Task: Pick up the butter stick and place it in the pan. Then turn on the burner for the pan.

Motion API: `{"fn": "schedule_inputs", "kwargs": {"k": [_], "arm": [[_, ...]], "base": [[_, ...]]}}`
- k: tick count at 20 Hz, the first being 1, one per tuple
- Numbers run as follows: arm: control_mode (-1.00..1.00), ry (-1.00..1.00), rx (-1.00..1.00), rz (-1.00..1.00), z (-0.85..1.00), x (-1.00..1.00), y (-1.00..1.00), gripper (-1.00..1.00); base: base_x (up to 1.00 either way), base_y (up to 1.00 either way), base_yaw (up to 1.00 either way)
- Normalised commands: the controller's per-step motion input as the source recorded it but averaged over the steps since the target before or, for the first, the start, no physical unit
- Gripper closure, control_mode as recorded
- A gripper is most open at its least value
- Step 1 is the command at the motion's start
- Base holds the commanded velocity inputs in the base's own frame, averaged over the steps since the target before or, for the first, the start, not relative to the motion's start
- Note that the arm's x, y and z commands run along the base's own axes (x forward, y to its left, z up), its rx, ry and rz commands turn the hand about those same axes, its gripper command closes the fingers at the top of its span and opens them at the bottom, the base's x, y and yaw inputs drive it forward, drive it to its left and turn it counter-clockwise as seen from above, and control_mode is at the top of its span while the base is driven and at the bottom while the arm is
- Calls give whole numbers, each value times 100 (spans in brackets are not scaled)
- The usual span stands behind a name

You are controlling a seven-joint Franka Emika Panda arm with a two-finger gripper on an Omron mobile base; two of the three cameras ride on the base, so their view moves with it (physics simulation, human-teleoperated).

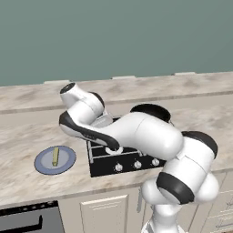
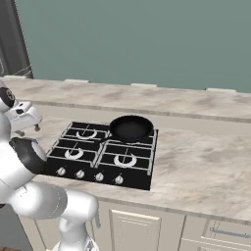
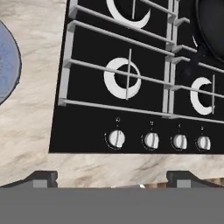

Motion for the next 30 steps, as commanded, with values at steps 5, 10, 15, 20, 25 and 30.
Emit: {"fn": "schedule_inputs", "kwargs": {"k": [5,10,15,20,25,30], "arm": [[-100,0,0,0,-20,3,71,-100],[-100,0,1,-1,-23,0,63,-100],[-100,3,3,0,-30,0,52,-100],[-100,2,5,0,-38,0,32,-100],[-100,1,7,-7,-27,11,19,-100],[-100,0,6,-23,-30,5,7,-100]], "base": [[0,0,0],[0,0,0],[0,0,0],[0,0,0],[0,0,0],[0,0,0]]}}
